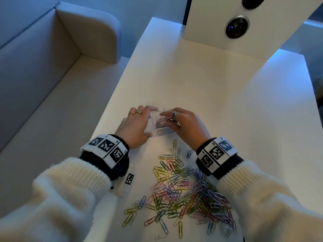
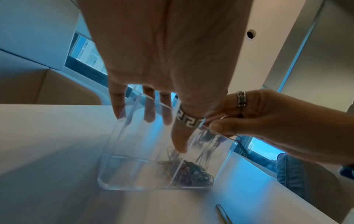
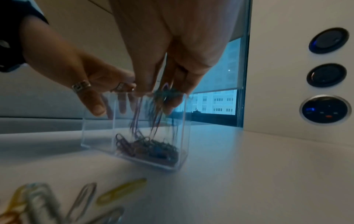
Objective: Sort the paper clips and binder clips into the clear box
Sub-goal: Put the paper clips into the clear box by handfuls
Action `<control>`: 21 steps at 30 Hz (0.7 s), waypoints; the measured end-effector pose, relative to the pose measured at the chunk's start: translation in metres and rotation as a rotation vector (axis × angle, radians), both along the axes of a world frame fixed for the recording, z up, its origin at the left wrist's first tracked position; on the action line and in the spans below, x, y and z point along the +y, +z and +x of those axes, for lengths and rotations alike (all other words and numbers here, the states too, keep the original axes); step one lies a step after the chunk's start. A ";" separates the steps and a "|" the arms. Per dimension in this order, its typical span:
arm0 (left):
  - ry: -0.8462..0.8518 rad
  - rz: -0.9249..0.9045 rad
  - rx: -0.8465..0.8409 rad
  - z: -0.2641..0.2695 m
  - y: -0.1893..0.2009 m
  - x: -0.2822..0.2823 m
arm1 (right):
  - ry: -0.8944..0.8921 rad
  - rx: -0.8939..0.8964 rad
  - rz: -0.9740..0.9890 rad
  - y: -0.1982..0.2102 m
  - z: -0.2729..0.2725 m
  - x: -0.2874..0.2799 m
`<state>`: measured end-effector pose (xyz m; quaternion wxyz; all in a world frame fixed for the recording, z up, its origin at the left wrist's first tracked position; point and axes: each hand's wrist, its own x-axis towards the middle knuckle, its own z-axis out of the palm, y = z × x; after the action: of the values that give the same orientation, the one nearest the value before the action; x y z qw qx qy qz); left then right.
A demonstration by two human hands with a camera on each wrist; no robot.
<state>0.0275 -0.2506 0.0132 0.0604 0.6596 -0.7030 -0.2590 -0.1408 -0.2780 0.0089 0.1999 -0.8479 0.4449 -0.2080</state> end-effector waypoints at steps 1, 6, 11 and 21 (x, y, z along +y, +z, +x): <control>0.001 0.002 0.001 0.000 0.000 0.000 | 0.020 0.018 0.032 0.006 -0.001 -0.001; 0.005 0.003 -0.006 -0.001 0.000 0.000 | 0.101 0.223 0.035 0.025 -0.017 -0.013; 0.004 0.004 0.000 -0.001 0.001 0.000 | 0.252 0.587 0.089 0.011 -0.003 -0.010; 0.012 0.002 -0.002 -0.002 0.001 0.002 | 0.238 0.630 0.062 0.021 -0.011 -0.013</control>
<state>0.0252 -0.2488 0.0145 0.0607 0.6640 -0.6989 -0.2587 -0.1514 -0.2912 0.0299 0.1012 -0.9100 0.3888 0.1027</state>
